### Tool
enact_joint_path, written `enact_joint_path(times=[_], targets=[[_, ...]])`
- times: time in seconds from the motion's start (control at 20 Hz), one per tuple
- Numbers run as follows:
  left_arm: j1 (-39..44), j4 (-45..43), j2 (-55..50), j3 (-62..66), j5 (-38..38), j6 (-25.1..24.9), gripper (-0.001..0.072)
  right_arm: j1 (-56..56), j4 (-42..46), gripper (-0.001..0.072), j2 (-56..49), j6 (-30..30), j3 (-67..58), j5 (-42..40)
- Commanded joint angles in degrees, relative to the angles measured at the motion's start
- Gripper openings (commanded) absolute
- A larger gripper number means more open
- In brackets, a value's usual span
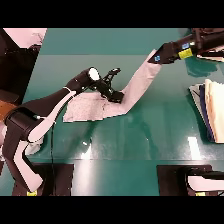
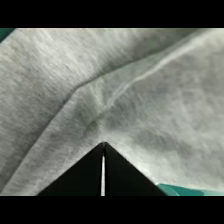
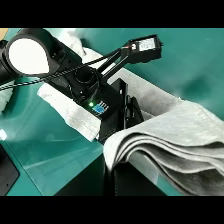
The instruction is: Fold the shirts.
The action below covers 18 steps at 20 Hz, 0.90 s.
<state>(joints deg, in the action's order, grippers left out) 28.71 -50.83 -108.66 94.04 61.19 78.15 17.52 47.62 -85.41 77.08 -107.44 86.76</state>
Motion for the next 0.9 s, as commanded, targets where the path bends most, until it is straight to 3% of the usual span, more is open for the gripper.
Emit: enact_joint_path(times=[0.0,0.35,0.65,0.7,0.75,0.8,0.85], targets=[[-0.9,-2.75,2.4,0.33,1.92,-0.13,0.0018,3.58,-0.07,0.0011,-2.62,0.02,-3.32,0.48],[-15.96,-13.88,17.68,0.31,9.22,-0.39,0.002,16.04,-0.15,0.0012,-9.03,-0.02,-7.98,-4.0],[-32.98,-17.44,30.56,0.31,10.91,-0.55,0.002,33.22,-5.62,0.0017,-21.57,-4.81,-9.46,-25.94],[-34.99,-17.42,31.95,0.31,11.08,-0.55,0.0021,35.32,-5.68,0.0101,-24.06,-6.73,-9.46,-29.4],[-36.46,-17.42,32.83,0.31,11.41,-0.55,0.002,37.07,-5.75,0.0365,-26.53,-7.15,-9.46,-31.78],[-37.62,-17.42,33.62,0.31,12.11,-0.57,0.002,38.07,-6.23,0.0542,-28.28,-7.13,-9.46,-32.41],[-38.29,-17.42,33.94,0.28,12.79,-0.59,0.002,38.38,-5.73,0.0557,-29.07,-7.13,-9.46,-31.45]])
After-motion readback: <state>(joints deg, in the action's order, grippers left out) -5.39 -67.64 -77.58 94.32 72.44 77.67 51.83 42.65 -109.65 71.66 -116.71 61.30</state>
